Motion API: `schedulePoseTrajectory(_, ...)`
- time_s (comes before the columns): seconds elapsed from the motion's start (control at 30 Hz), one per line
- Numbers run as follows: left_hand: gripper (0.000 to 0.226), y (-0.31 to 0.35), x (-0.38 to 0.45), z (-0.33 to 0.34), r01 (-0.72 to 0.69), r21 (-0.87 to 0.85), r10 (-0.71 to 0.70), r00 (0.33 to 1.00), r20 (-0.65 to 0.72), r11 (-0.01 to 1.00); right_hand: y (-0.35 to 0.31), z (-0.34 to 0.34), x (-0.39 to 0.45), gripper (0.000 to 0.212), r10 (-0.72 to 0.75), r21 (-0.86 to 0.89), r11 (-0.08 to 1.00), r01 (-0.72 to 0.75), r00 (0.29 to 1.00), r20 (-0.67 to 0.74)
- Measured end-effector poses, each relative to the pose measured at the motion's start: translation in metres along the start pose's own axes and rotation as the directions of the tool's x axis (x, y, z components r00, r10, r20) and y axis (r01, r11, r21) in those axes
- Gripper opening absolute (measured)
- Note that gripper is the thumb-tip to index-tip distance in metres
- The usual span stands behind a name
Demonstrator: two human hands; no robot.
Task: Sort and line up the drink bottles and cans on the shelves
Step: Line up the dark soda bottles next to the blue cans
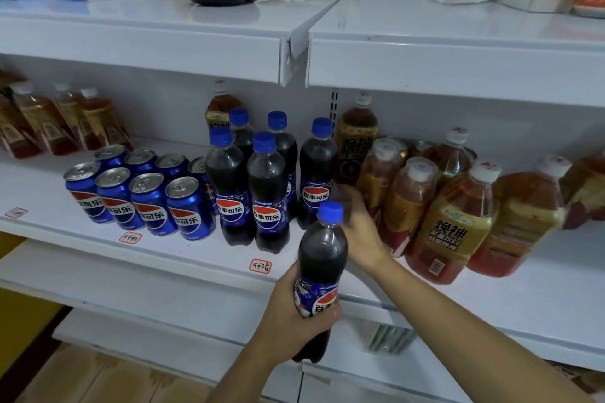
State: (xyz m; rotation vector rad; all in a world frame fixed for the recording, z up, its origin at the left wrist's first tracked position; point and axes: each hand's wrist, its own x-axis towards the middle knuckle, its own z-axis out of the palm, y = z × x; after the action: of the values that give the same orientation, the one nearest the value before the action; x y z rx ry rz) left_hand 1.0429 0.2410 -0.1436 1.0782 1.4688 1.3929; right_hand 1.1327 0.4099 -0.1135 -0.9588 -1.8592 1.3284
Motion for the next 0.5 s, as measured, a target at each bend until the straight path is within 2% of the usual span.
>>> schedulePoseTrajectory(0.07, 0.058, 0.003, 0.005, -0.002, -0.016, -0.007, 0.016, 1.0, -0.002, 1.0, -0.006, -0.004, -0.028, 0.032, -0.062, 0.027, 0.997, 0.065, 0.991, -0.115)
schedulePoseTrajectory(0.1, 0.06, 0.006, 0.009, -0.003, -0.024, -0.009, 0.024, 1.0, 0.0, 1.0, -0.015, -0.008, -0.041, 0.029, -0.087, 0.085, 0.992, 0.095, 0.991, -0.102)
schedulePoseTrajectory(0.2, 0.063, 0.022, 0.023, -0.003, -0.055, 0.002, 0.055, 0.998, -0.011, 0.998, -0.042, -0.021, -0.059, 0.041, -0.204, 0.201, 0.962, 0.184, 0.976, 0.083)
schedulePoseTrajectory(0.27, 0.056, 0.036, 0.033, -0.002, -0.125, 0.02, 0.125, 0.992, 0.033, 0.992, -0.061, -0.032, -0.057, 0.042, -0.279, 0.194, 0.95, 0.245, 0.944, 0.177)
schedulePoseTrajectory(0.4, 0.047, 0.055, 0.048, 0.001, -0.215, 0.065, 0.207, 0.972, 0.109, 0.974, -0.08, -0.05, -0.046, 0.051, -0.37, 0.085, 0.929, 0.361, 0.918, 0.144)
schedulePoseTrajectory(0.5, 0.05, 0.048, 0.048, 0.003, -0.234, 0.103, 0.229, 0.971, 0.064, 0.967, -0.08, -0.047, -0.043, 0.059, -0.408, -0.071, 0.907, 0.414, 0.909, 0.086)
